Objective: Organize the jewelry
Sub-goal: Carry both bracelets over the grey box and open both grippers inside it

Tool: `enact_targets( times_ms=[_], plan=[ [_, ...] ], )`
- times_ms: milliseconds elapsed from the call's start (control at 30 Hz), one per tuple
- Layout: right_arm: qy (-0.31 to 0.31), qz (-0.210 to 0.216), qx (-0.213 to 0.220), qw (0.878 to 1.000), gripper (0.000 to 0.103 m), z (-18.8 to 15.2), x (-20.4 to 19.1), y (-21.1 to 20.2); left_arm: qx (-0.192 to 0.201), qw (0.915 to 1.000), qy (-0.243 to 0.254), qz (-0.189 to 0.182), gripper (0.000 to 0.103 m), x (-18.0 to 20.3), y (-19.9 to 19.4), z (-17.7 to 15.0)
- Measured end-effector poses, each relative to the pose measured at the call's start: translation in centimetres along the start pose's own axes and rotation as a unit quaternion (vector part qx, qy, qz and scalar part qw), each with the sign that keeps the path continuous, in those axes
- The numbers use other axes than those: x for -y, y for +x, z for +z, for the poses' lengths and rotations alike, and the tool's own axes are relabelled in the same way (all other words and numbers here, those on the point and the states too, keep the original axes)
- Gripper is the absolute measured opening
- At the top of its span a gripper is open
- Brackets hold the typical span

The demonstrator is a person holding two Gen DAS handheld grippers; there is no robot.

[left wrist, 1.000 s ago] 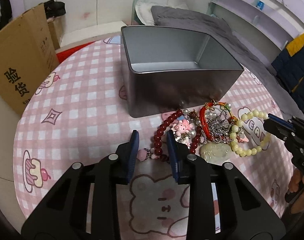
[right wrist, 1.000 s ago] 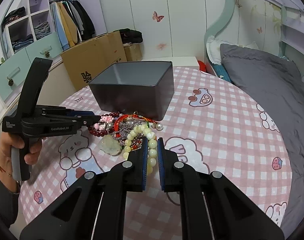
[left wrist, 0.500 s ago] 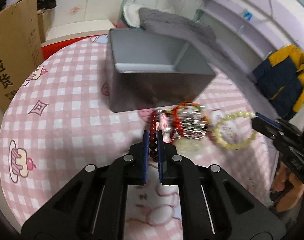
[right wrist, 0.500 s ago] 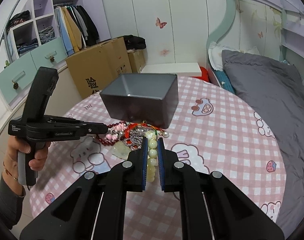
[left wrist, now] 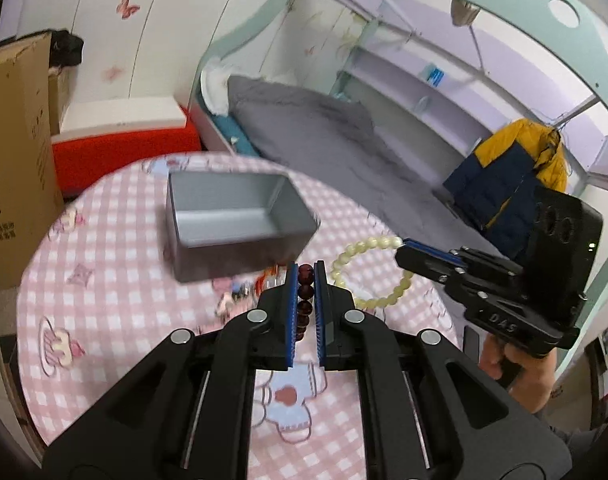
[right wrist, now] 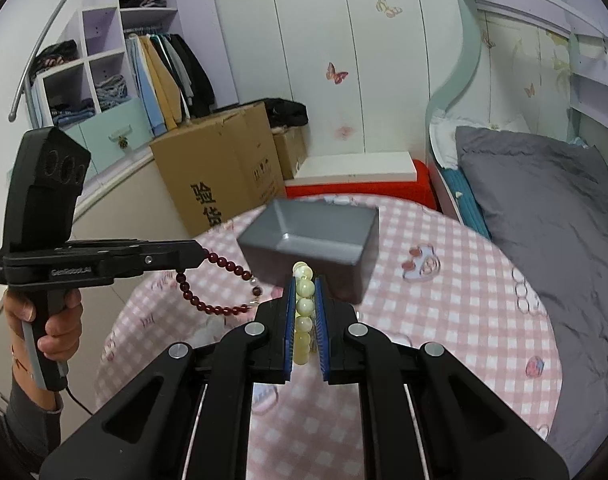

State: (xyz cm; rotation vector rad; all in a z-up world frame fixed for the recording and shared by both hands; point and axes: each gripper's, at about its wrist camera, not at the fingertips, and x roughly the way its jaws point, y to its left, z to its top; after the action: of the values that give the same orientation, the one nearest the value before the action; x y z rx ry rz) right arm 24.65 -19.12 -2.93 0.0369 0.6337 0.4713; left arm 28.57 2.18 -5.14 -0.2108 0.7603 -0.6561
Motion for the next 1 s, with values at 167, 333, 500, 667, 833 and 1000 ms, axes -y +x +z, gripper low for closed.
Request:
enact_targets(
  times_ms=[167, 333, 500, 667, 833, 1000],
  plan=[
    [0.003, -0.006, 0.019, 1.0, 0.008, 2.7, 0.0, 1.7, 0.009, 0.9999, -0.008, 0.007, 0.008, -0.6, 1.0, 3.1],
    [0.015, -0.016, 0.026, 0.999, 0.008, 4.4, 0.8, 5.0, 0.006, 0.9997, -0.017, 0.019, 0.008, -1.8, 3.2, 5.7],
    [0.03, -0.01, -0.002, 1.0, 0.008, 4.4, 1.9, 8.9, -0.022, 0.9985, -0.029, 0.041, 0.008, -3.5, 7.0, 6.8],
    [0.057, 0.023, -0.035, 0.998, 0.008, 3.5, 2.7, 11.8, -0.052, 0.9962, -0.032, 0.062, 0.008, -4.7, 9.7, 6.5],
    [0.066, 0.028, -0.062, 0.996, 0.008, 3.2, 2.9, 13.6, -0.076, 0.9932, -0.028, 0.083, 0.008, -5.7, 11.4, 5.5],
    [0.062, 0.024, -0.068, 0.995, 0.008, 3.0, 3.0, 13.5, -0.093, 0.9904, -0.025, 0.099, 0.008, -6.0, 12.4, 4.9]
  ],
)
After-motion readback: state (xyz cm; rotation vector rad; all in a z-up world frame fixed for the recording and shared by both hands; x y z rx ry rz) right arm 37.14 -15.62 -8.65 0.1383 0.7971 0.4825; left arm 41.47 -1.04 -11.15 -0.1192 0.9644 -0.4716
